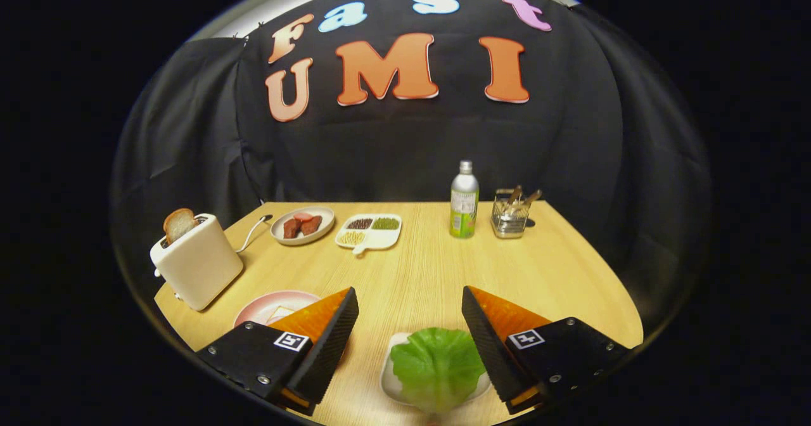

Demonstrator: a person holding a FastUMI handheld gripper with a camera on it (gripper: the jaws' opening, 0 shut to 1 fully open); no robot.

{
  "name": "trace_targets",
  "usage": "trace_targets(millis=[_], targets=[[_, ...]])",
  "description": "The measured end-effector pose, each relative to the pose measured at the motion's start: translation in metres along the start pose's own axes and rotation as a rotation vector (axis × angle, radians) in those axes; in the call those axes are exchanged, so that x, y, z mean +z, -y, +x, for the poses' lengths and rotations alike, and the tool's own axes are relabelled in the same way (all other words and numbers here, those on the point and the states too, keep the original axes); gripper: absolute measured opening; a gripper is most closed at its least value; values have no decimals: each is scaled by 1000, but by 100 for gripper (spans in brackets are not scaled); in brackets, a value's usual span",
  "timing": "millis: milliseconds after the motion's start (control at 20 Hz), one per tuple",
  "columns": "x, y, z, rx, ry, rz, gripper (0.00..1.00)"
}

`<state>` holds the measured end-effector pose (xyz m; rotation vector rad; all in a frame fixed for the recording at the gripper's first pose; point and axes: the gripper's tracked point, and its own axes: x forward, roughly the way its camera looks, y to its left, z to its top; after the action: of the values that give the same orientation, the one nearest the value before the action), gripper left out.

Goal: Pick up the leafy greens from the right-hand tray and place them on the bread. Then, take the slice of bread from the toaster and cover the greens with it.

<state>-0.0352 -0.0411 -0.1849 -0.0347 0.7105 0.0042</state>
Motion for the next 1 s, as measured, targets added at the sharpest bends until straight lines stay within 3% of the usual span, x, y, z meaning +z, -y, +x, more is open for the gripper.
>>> trace_targets(millis=[250,600,1000], targets=[[-38,14,6,-36,-171,-34,97],[-67,2,9,46,-333,-1,92],[-101,22,19,-17,-468,-26,89]])
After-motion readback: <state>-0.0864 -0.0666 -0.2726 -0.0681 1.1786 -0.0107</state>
